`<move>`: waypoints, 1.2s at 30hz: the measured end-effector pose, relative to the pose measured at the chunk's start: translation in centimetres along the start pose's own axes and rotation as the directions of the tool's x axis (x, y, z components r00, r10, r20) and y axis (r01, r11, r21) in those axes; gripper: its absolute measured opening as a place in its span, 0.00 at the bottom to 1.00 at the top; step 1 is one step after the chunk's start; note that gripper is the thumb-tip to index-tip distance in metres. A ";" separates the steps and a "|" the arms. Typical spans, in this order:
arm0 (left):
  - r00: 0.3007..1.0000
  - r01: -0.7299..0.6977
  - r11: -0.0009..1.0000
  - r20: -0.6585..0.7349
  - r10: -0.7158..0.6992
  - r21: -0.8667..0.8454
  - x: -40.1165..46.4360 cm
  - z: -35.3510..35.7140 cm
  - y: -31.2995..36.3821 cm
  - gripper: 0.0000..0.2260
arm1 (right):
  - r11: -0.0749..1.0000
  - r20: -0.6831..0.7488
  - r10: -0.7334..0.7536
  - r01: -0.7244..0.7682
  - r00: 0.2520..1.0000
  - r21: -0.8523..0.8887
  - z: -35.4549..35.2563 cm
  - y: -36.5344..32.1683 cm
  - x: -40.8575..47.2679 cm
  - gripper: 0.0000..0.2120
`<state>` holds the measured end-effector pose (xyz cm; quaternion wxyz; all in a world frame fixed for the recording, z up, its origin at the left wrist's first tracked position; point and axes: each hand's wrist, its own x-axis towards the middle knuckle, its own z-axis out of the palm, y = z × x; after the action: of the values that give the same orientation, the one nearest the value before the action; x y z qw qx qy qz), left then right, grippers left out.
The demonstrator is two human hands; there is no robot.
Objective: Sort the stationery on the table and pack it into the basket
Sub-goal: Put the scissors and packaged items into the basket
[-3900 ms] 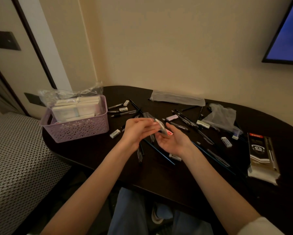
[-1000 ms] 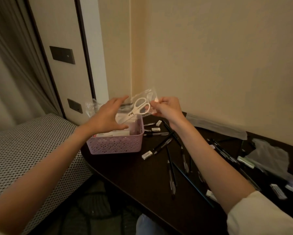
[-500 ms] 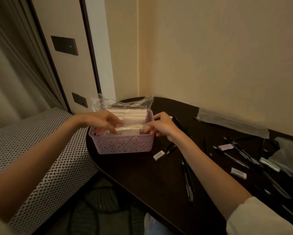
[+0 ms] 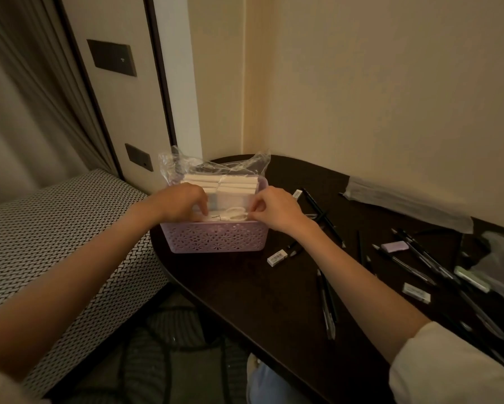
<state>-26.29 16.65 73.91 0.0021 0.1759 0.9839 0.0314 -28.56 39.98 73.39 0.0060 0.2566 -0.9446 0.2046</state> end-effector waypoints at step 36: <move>0.851 -0.138 0.967 -0.525 0.006 -0.213 -3.8 0.8 13.2 0.17 | 0.995 -0.232 0.095 -0.086 0.968 0.050 -4.5 6.1 -11.2 0.25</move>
<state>-18.09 27.77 73.93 -0.2439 0.1961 0.9290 0.1977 -22.18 51.90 73.91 0.1030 0.1874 -0.9438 0.2522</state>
